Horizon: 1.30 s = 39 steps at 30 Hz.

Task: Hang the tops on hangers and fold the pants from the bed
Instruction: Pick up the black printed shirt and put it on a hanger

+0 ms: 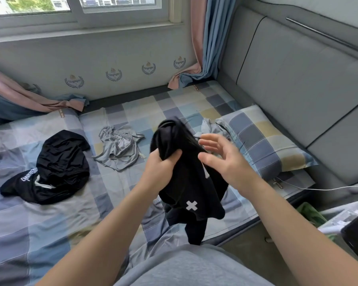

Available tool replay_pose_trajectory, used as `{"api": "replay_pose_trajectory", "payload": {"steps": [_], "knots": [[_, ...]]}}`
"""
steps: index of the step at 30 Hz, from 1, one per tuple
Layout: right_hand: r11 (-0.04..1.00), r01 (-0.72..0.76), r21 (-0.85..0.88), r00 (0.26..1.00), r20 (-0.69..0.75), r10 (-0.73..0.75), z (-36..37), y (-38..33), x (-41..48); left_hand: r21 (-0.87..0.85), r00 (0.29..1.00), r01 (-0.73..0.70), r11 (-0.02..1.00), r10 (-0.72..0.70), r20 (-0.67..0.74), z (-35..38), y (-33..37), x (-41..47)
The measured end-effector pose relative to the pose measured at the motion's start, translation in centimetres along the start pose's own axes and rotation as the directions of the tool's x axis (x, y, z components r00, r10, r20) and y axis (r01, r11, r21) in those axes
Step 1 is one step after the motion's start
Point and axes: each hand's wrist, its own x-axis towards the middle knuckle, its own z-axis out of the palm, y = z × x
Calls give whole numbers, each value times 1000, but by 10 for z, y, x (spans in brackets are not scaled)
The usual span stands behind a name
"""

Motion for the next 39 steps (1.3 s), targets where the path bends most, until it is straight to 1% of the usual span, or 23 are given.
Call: {"api": "replay_pose_trajectory", "payload": {"steps": [2, 3, 5, 6, 7, 8, 10, 11, 13, 17, 20, 23, 25, 28, 30, 31, 32, 34, 36, 37, 39], "knots": [[990, -81, -117, 995, 40, 87, 0, 18, -5, -171, 993, 105, 980, -113, -39, -7, 2, 1], [983, -135, -124, 987, 72, 145, 3, 27, -9, -255, 987, 136, 957, -154, -53, -10, 3, 2], [969, -240, -54, 956, 162, 246, 13, 47, -15, -389, 975, 173, 905, -213, -63, -17, 5, 2], [962, -269, -32, 942, 199, 270, 20, 58, -18, -435, 969, 190, 880, -238, -59, -19, 5, 2], [960, -275, -54, 938, 205, 280, 27, 68, -20, -471, 964, 209, 857, -262, -50, -22, 5, 1], [958, -261, -120, 943, 179, 280, 32, 76, -21, -499, 958, 227, 836, -283, -39, -23, 5, 1], [947, -236, -218, 965, 62, 254, 34, 84, -17, -531, 948, 259, 807, -319, -22, -26, 4, 2], [951, -237, -200, 970, 3, 243, 31, 85, -15, -533, 942, 274, 801, -336, -21, -29, 3, 3], [967, -225, -123, 974, -67, 218, 21, 80, -8, -528, 929, 299, 795, -368, -28, -37, 1, 7], [983, -182, -2, 979, -98, 181, 3, 54, 1, -572, 897, 371, 731, -442, 16, -54, -3, 13], [984, -159, 82, 979, -113, 168, -2, 32, 10, -593, 900, 377, 711, -432, 54, -51, -10, 13], [973, -144, 181, 971, -162, 174, -1, 14, 18, -511, 908, 407, 757, -396, 137, -43, -18, 6], [953, -155, 261, 962, -178, 205, 0, 5, 22, -407, 913, 406, 818, -347, 215, -37, -22, 1], [917, -191, 351, 941, -200, 273, 1, -6, 25, -216, 922, 330, 919, -264, 283, -29, -22, -6], [897, -194, 397, 937, -195, 289, 2, -13, 26, -34, 908, 279, 960, -252, 334, -21, -20, -11], [889, -186, 418, 938, -192, 287, 3, -17, 25, 43, 897, 269, 962, -267, 353, -16, -19, -13], [880, -172, 443, 940, -193, 281, 5, -20, 24, 80, 885, 276, 958, -286, 367, -12, -19, -16], [864, -134, 485, 936, -225, 271, 7, -24, 23, 115, 848, 307, 945, -326, 417, -6, -21, -19], [850, -97, 517, 920, -279, 274, 7, -26, 21, 175, 825, 299, 938, -346, 447, 0, -22, -23], [840, -84, 535, 911, -300, 282, 6, -27, 21, 199, 838, 284, 938, -344, 424, 4, -23, -24], [808, -65, 585, 899, -317, 302, 4, -26, 18, 212, 881, 298, 931, -354, 315, 15, -32, -23]]}}
